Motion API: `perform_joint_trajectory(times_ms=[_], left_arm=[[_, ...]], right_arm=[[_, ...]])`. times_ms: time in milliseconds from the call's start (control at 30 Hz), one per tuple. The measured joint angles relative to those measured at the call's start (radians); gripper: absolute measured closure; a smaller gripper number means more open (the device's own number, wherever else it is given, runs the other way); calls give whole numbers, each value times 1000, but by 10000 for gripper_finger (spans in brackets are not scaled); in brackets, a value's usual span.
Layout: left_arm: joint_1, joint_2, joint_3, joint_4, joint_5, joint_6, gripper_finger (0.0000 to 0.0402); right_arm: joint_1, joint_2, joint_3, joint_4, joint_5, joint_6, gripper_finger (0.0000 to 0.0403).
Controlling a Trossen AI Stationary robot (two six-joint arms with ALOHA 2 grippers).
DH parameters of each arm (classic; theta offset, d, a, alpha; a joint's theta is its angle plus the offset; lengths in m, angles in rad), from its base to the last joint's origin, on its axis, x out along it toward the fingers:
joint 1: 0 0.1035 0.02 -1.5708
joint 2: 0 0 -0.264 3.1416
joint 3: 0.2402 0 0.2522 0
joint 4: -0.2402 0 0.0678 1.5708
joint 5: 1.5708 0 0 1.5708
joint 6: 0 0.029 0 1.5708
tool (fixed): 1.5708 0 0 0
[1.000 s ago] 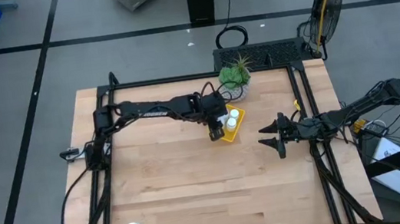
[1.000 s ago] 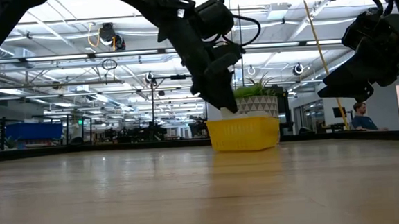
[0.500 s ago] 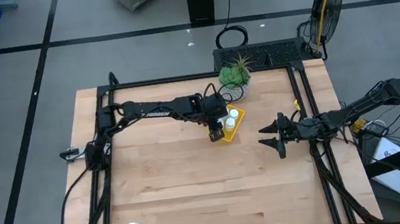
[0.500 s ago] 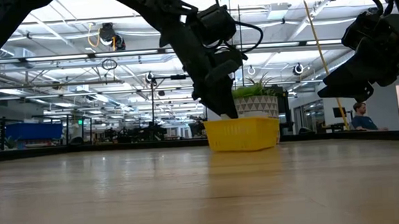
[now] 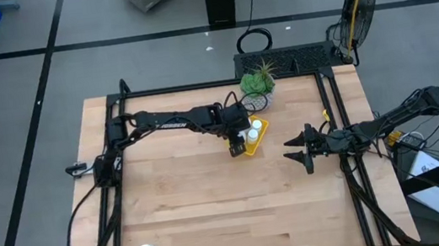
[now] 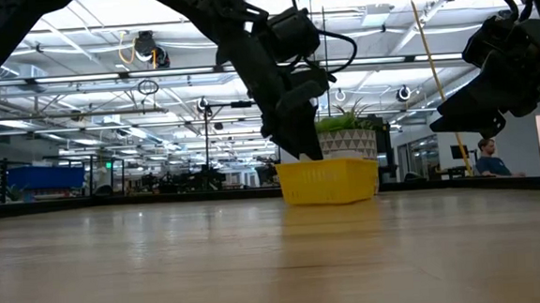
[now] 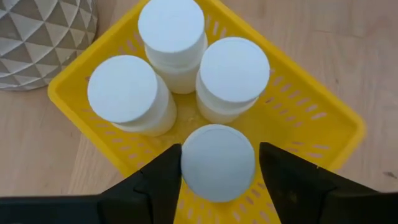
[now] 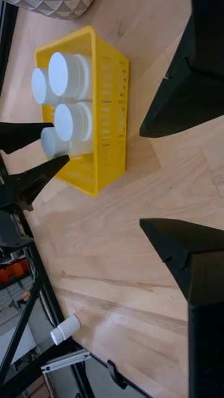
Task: Pick and place pill bottles into a basket
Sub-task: Put the top white medicine bottle into the bin, then put the white medicine bottle into the bin
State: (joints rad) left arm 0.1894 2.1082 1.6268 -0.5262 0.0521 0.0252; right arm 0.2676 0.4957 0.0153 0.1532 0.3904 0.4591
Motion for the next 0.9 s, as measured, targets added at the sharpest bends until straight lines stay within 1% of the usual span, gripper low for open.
perform_joint_trajectory(times_ms=[200,300,433,633,767,833,900], left_arm=[[0,-4,0,0,0,5,161],[0,-14,1,0,-27,31,154],[7,-24,52,-42,-50,48,152],[12,-24,204,-263,-45,14,150],[3,-26,317,-489,-41,-46,149],[-11,-30,357,-588,-28,-76,149],[-34,-48,367,-658,-30,-99,149]], right_arm=[[0,0,0,0,0,0,188],[0,0,0,0,0,0,188],[0,0,0,0,0,0,188],[0,0,0,0,0,0,188],[0,0,0,0,0,0,188],[0,0,0,0,0,0,188],[0,0,0,0,0,0,188]])
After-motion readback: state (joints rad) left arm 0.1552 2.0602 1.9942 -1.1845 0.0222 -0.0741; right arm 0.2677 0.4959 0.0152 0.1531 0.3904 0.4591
